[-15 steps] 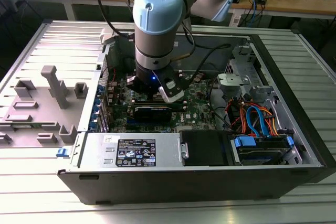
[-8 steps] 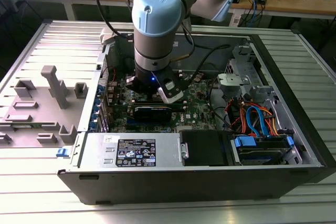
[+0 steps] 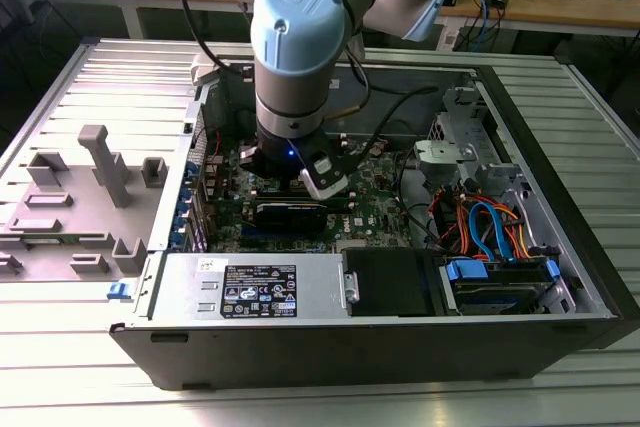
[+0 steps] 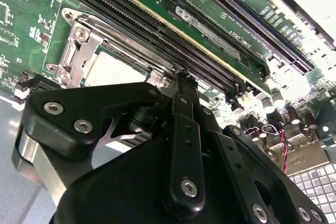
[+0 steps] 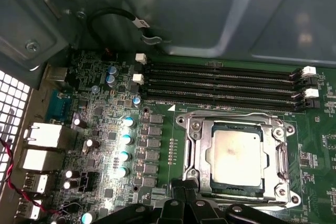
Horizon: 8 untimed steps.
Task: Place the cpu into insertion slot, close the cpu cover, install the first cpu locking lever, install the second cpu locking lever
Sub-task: 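Install the second cpu locking lever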
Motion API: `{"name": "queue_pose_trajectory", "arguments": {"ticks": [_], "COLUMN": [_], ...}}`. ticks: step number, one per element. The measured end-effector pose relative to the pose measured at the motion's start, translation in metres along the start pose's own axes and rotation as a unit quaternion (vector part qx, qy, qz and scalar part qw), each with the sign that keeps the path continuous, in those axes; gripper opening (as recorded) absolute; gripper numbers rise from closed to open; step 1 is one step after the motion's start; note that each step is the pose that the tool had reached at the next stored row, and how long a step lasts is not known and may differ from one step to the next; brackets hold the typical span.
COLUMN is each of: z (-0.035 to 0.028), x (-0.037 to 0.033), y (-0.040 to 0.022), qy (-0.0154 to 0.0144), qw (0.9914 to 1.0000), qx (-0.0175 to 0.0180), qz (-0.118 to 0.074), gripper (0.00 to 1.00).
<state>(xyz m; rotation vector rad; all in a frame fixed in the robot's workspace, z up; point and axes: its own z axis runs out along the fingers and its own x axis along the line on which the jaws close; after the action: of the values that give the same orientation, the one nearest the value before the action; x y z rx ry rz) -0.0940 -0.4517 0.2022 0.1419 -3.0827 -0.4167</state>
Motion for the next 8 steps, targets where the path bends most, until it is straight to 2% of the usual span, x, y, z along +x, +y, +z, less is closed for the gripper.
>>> {"name": "queue_pose_trajectory", "arguments": {"ticks": [5, 8], "z": [0.0021, 0.0029], "x": [0.0002, 0.0009], "y": [-0.0006, -0.0008], "qy": [-0.0005, -0.0006], "qw": [0.99999, 0.99998], "qx": [-0.0047, -0.0063], "qz": [0.0, 0.0], "gripper": [0.11, 0.11]}}
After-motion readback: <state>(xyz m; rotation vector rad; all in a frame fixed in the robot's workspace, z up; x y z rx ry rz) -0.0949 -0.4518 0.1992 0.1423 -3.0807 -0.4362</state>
